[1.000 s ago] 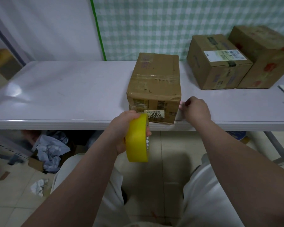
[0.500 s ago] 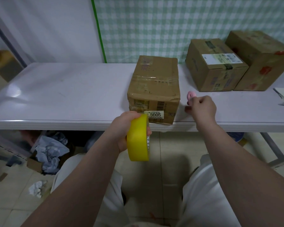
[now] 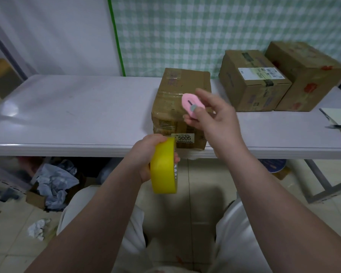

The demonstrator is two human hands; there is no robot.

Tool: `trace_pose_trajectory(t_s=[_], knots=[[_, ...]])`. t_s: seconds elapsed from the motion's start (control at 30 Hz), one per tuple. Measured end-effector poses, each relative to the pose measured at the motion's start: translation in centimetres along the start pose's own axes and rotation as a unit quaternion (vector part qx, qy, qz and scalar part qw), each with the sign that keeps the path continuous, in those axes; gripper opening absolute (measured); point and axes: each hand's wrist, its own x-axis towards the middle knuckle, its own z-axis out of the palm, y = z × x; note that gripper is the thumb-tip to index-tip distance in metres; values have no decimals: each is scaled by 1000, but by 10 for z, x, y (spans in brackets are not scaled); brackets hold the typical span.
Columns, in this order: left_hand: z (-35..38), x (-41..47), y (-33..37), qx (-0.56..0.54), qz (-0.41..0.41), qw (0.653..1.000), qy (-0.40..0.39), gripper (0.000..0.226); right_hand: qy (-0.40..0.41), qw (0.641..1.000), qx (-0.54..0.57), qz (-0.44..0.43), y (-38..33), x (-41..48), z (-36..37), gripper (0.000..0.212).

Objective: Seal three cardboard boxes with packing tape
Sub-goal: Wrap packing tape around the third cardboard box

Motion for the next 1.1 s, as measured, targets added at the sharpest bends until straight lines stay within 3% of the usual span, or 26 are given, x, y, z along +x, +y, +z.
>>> trace_pose_trajectory(t_s=[0.1, 0.17, 0.27, 0.4, 0.6, 0.8, 1.1], knots=[[-2, 1, -1, 4, 5, 1000, -9, 35, -55, 984, -161, -54, 6, -1, 9, 33], [-3, 1, 0, 7, 12, 1000, -18, 33, -87, 948, -290, -97, 11, -2, 13, 28], [-3, 0, 1, 17, 13, 1000, -22, 26, -112, 910, -381, -115, 11, -3, 16, 21], [-8, 3, -1, 24, -2, 999, -37, 40, -129, 893, -421, -90, 11, 0, 19, 15], [-13, 8, -1, 9, -10, 999, -42, 43, -163, 843, -499, -120, 12, 6, 24, 17], [-15, 12, -2, -11, 15, 998, -57, 27, -192, 796, -548, -169, 15, 9, 30, 25], [-21, 19, -2, 7, 16, 997, -69, 33, -194, 759, -586, -207, 14, 13, 40, 19]])
